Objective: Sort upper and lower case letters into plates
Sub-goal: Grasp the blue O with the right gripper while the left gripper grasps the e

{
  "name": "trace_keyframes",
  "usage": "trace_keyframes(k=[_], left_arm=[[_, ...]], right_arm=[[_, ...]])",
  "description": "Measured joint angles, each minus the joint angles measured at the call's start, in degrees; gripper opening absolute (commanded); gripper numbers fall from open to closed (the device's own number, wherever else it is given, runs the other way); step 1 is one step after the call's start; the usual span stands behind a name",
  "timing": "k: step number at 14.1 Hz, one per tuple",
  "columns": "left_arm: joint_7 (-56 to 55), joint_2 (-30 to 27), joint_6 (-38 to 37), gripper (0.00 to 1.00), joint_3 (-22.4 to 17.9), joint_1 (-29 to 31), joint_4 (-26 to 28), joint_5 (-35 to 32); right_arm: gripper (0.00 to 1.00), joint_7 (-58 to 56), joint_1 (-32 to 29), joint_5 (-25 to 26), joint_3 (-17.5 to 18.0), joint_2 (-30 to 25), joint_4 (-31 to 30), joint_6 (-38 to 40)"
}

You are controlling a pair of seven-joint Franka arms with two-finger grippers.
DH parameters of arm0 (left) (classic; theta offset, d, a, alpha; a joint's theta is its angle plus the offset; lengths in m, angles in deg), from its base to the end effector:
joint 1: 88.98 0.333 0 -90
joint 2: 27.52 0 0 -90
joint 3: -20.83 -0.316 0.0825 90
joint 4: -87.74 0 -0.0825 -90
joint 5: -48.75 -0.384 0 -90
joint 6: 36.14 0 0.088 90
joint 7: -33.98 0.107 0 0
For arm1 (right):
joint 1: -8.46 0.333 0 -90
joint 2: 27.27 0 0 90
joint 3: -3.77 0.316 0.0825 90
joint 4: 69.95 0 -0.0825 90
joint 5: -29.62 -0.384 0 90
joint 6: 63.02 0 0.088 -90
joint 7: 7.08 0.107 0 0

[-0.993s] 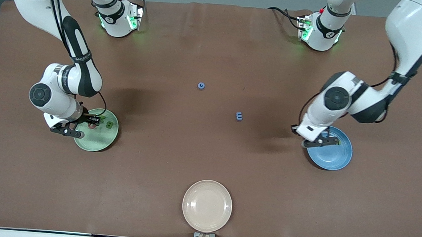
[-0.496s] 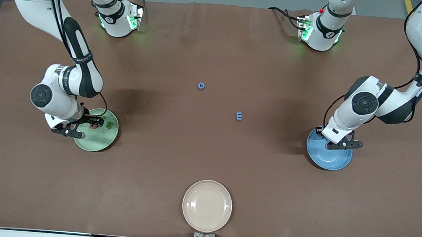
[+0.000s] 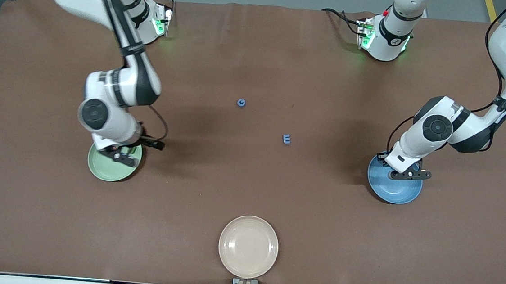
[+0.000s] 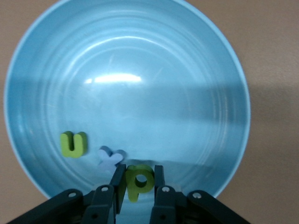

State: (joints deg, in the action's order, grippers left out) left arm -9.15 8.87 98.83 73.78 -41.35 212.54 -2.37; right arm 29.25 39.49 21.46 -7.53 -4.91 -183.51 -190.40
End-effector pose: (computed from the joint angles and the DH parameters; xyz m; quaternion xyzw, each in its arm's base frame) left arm 0.5385 -0.0555 0.1938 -0.9988 -0.0195 0.0062 0.0450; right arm 0.5572 0.2080 0.2607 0.9800 -0.1859 -0.0684 0.0187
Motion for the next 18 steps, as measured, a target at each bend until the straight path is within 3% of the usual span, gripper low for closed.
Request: trace_keyframes(k=[1, 2, 3, 4, 7, 12, 18], left_arm=[[-0.5, 0.4, 0.0, 0.27, 0.0, -0.1, -0.1, -0.9], [-0.8, 0.9, 0.0, 0.66, 0.0, -0.1, -0.2, -1.6], [-0.8, 1.2, 0.0, 0.96, 0.0, -0.1, -0.3, -1.9], [-0.8, 1.4, 0.0, 1.0, 0.0, -0.1, -0.4, -2.0], [-0.9, 1.3, -0.1, 1.0, 1.3, 0.1, -1.1, -2.2], [-8.9, 1.2, -7.5, 1.0, 10.7, -1.4, -3.7, -1.9], [-25.5, 1.5, -8.1, 1.0, 10.2, -19.0, -7.3, 3.8]], right_arm=[[1.0, 5.0, 3.5, -0.5, 0.1, 0.1, 0.0, -1.4], [1.0, 8.7, 6.8, -1.0, 0.2, 0.2, -0.1, -3.2], [1.0, 11.9, 9.7, -1.6, 0.2, 0.5, -0.1, -5.3], [1.0, 15.0, 12.2, -2.0, 0.2, 0.9, -0.2, -7.2], [1.0, 22.6, 17.2, -2.1, 0.2, 3.6, -0.6, -12.8], [1.0, 33.0, 23.8, -2.1, 0.1, 6.5, -1.3, -14.8], [0.99, 41.6, 30.5, -2.2, 0.1, 6.5, -3.5, -16.7]])
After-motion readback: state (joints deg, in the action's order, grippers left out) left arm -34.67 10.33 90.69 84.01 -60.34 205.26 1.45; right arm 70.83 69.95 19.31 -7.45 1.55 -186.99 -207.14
